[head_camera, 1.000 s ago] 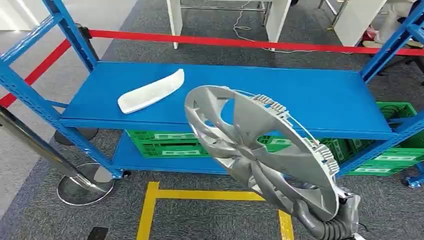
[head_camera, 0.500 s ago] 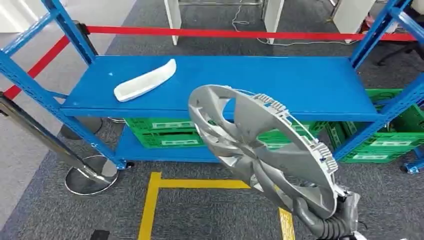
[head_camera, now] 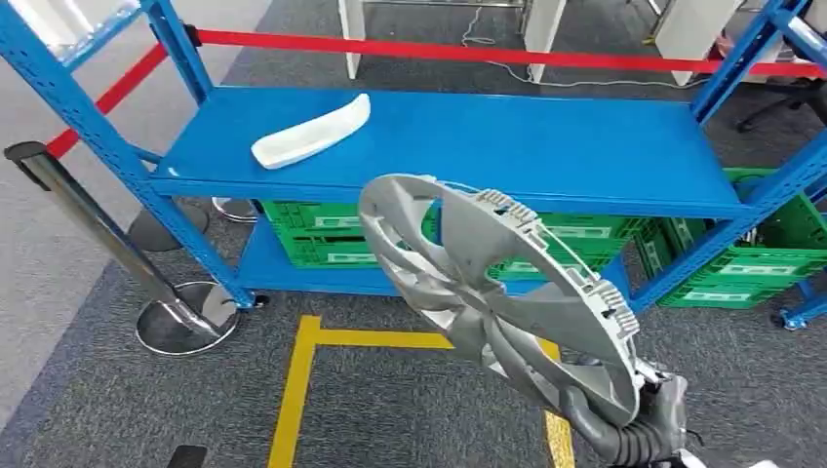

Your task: Take the parts from the cabinet and place them on the table.

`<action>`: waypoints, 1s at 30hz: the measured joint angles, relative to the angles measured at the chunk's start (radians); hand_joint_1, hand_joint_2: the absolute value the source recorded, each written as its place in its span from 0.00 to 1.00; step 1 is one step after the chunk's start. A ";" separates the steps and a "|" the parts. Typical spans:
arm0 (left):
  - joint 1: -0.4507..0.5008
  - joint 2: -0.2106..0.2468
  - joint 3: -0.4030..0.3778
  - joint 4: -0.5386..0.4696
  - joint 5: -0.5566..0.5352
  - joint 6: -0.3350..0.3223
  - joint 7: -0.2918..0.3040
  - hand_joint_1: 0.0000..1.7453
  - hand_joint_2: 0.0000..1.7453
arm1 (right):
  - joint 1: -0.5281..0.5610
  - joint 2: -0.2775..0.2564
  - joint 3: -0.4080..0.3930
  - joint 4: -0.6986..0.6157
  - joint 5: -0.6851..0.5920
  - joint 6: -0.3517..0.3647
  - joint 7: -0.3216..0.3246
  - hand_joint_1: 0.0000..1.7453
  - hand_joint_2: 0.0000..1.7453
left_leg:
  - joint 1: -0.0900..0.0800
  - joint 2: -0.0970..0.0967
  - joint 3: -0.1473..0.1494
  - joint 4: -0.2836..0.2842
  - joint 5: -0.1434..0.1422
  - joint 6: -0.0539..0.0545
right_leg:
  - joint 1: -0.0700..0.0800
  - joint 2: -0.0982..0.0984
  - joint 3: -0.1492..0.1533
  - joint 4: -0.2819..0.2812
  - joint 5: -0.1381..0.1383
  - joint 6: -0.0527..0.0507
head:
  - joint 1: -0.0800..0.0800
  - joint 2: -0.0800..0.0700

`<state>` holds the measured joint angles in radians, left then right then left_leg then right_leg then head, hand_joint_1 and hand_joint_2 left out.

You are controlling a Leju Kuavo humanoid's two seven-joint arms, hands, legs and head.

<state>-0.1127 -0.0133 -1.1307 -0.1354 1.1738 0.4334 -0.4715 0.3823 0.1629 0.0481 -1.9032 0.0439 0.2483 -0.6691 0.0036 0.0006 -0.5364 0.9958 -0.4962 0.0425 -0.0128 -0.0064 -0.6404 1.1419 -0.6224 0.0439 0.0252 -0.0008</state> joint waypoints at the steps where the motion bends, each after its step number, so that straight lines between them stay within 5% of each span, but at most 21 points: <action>1: 0.000 0.000 0.000 0.000 0.000 0.000 0.000 0.00 1.00 | 0.000 -0.001 0.000 0.002 0.001 0.000 0.000 1.00 1.00 | -0.001 0.000 -0.014 0.001 0.010 0.000 | 0.000 0.001 -0.015 0.078 -0.046 0.003 | 0.001 0.000; 2: 0.000 0.000 0.000 0.000 0.002 0.000 0.000 0.00 1.00 | 0.000 -0.002 0.000 0.005 0.003 0.000 0.000 1.00 1.00 | -0.002 0.001 -0.027 0.004 0.020 0.000 | 0.000 0.002 -0.026 0.141 -0.067 0.006 | 0.002 0.000; 4: 0.000 -0.002 -0.002 0.000 0.007 0.000 -0.003 0.00 1.00 | -0.001 -0.005 0.001 0.008 0.030 -0.017 0.000 1.00 1.00 | -0.001 0.003 -0.056 0.010 0.038 -0.002 | -0.001 0.002 -0.002 0.166 -0.027 0.009 | 0.002 0.000; 6: 0.000 -0.005 -0.004 0.000 0.017 0.000 -0.006 0.00 1.00 | -0.004 -0.007 0.005 0.010 0.084 -0.072 0.002 1.00 1.00 | 0.002 0.003 -0.089 0.023 0.056 -0.009 | -0.003 0.002 0.091 0.047 0.062 0.010 | 0.003 0.000; 7: 0.000 -0.005 -0.005 0.000 0.022 0.000 -0.008 0.00 1.00 | -0.004 -0.007 0.009 0.012 0.105 -0.103 0.003 1.00 1.00 | 0.002 0.002 -0.102 0.030 0.064 -0.015 | -0.005 0.002 0.155 -0.044 0.069 0.010 | 0.002 0.000; 8: 0.002 -0.005 -0.005 0.000 0.025 0.000 -0.010 0.00 1.00 | -0.007 -0.007 0.013 0.013 0.112 -0.123 0.007 1.00 1.00 | -0.002 -0.001 -0.111 0.035 0.072 -0.023 | -0.003 0.004 0.209 -0.131 0.031 0.009 | 0.003 0.000; 9: 0.003 -0.006 -0.006 0.000 0.031 0.000 -0.014 0.00 1.00 | -0.008 -0.008 0.019 0.013 0.117 -0.146 0.018 1.00 1.00 | -0.003 -0.001 -0.115 0.038 0.082 -0.027 | 0.000 0.008 0.238 -0.180 0.018 -0.004 | 0.001 0.000; 12: 0.007 -0.006 -0.006 0.002 0.040 0.000 -0.018 0.00 1.00 | -0.010 -0.013 0.025 0.023 0.124 -0.180 0.023 1.00 1.00 | -0.001 -0.001 -0.122 0.024 0.120 -0.043 | 0.005 0.005 0.196 -0.170 0.040 -0.026 | 0.003 0.000; 13: 0.009 -0.005 -0.006 0.004 0.041 0.000 -0.020 0.00 1.00 | -0.012 -0.014 0.026 0.026 0.126 -0.183 0.024 1.00 1.00 | 0.005 -0.002 -0.131 0.030 0.093 -0.050 | -0.001 -0.001 0.182 -0.170 0.055 -0.038 | 0.002 0.000; 16: 0.014 -0.009 -0.009 0.005 0.041 0.000 -0.021 0.00 1.00 | -0.011 -0.016 0.038 0.031 0.114 -0.183 0.024 1.00 1.00 | 0.006 -0.002 -0.148 0.183 -0.109 -0.060 | 0.002 -0.001 0.137 -0.167 0.094 -0.053 | -0.003 0.000; 17: 0.011 -0.009 -0.010 0.005 0.041 0.000 -0.021 0.00 1.00 | -0.012 -0.016 0.040 0.033 0.112 -0.183 0.024 1.00 1.00 | 0.006 -0.002 -0.152 0.257 -0.147 -0.062 | 0.004 -0.002 0.127 -0.163 0.107 -0.053 | -0.003 0.000; 18: 0.010 -0.009 -0.012 0.005 0.042 -0.001 -0.021 0.00 1.00 | -0.013 -0.016 0.043 0.036 0.111 -0.183 0.024 1.00 1.00 | 0.006 -0.002 -0.150 0.309 -0.146 -0.062 | 0.005 -0.004 0.107 -0.157 0.120 -0.052 | -0.003 0.000; 20: 0.009 -0.009 -0.015 0.005 0.042 -0.002 -0.021 0.00 1.00 | -0.013 -0.018 0.047 0.042 0.112 -0.183 0.026 1.00 1.00 | 0.006 -0.002 -0.105 0.312 -0.062 -0.058 | 0.007 -0.007 0.057 -0.140 0.144 -0.052 | -0.003 0.000; 22: 0.009 -0.009 -0.016 0.005 0.042 -0.002 -0.021 0.00 1.00 | -0.013 -0.021 0.053 0.045 0.112 -0.183 0.027 1.00 1.00 | 0.005 -0.002 0.002 0.175 -0.022 -0.046 | 0.008 -0.006 0.021 -0.127 0.161 -0.049 | -0.003 0.000; 24: 0.003 -0.007 -0.017 0.005 0.043 -0.002 -0.021 0.00 1.00 | -0.014 -0.024 0.061 0.045 0.113 -0.186 0.026 1.00 1.00 | -0.002 -0.003 0.127 -0.023 -0.079 -0.035 | 0.013 -0.007 0.006 -0.120 0.179 -0.039 | -0.002 0.000; 27: 0.003 -0.007 -0.021 0.005 0.050 -0.002 -0.021 0.00 1.00 | -0.021 -0.029 0.073 0.049 0.113 -0.195 0.019 1.00 1.00 | -0.011 -0.004 0.107 -0.030 -0.063 -0.028 | 0.005 -0.010 -0.005 -0.135 0.223 -0.019 | -0.003 0.000; 28: 0.004 -0.008 -0.022 0.005 0.051 -0.003 -0.021 0.00 1.00 | -0.021 -0.032 0.074 0.050 0.113 -0.197 0.019 1.00 1.00 | -0.001 0.001 0.094 -0.040 -0.045 -0.021 | 0.005 -0.007 -0.013 -0.134 0.215 -0.014 | -0.001 0.000; 30: 0.003 -0.009 -0.023 0.005 0.051 -0.003 -0.021 0.00 1.00 | -0.024 -0.039 0.076 0.054 0.113 -0.198 0.017 1.00 1.00 | -0.002 0.006 0.061 -0.036 -0.019 -0.005 | 0.003 0.000 -0.036 -0.071 0.096 -0.005 | 0.006 0.000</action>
<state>-0.1092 -0.0221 -1.1532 -0.1305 1.2253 0.4303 -0.4921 0.3587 0.1240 0.1240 -1.8494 0.1568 0.0507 -0.6519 0.0013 0.0062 -0.4752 0.9598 -0.5155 0.0373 -0.0101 -0.0063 -0.6762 1.0708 -0.5264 0.0388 0.0313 -0.0008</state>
